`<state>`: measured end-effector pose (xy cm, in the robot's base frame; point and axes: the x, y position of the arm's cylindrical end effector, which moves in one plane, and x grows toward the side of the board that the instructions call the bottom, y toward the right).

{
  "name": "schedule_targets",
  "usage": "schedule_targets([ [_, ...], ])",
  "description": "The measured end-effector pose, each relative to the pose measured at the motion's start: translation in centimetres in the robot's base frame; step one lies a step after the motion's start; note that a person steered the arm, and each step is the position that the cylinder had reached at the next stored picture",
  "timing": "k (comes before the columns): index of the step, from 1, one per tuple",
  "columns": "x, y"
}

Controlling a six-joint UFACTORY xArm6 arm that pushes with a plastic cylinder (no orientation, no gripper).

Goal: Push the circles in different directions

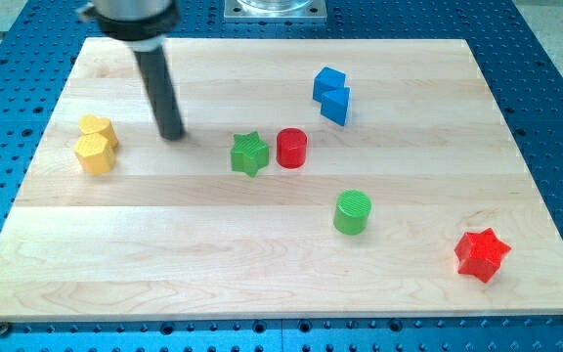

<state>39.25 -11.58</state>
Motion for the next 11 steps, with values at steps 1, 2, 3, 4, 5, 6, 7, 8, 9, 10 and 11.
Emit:
schedule_targets([
  [1,0.0,5.4],
  [2,-0.1,5.4],
  [3,-0.1,5.4],
  [4,-0.1,6.9],
  [5,1.0,12.3],
  [6,3.6,19.0],
  [7,8.4,23.2],
  [8,10.8,16.8],
  [9,9.5,16.2],
  [10,5.2,16.2],
  [11,-1.2,13.0],
])
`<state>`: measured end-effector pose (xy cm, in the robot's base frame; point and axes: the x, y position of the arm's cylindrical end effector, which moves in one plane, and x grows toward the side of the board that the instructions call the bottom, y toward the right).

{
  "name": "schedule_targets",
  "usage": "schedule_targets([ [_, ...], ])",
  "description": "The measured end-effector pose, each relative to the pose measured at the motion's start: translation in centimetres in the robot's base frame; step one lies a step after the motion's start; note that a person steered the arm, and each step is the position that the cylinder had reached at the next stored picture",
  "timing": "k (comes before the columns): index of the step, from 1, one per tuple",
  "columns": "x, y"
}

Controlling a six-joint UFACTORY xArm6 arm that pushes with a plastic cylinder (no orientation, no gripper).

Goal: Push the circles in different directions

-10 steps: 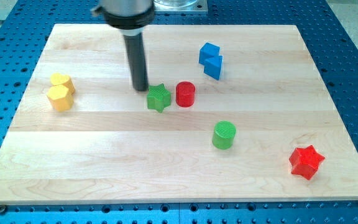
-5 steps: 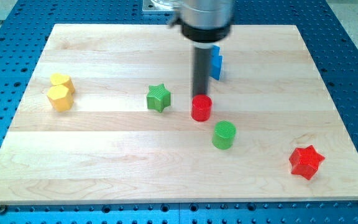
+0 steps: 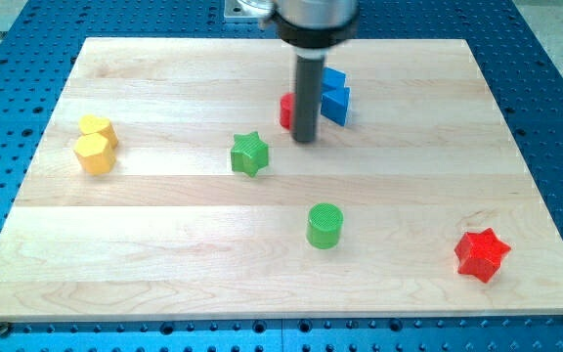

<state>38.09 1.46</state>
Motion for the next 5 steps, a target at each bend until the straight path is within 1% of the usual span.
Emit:
schedule_targets([
  [1,-3.7,3.4],
  [2,-5.4,-0.1],
  [3,-1.7,-10.7],
  [4,0.5,-16.5],
  [5,-0.2,-6.2],
])
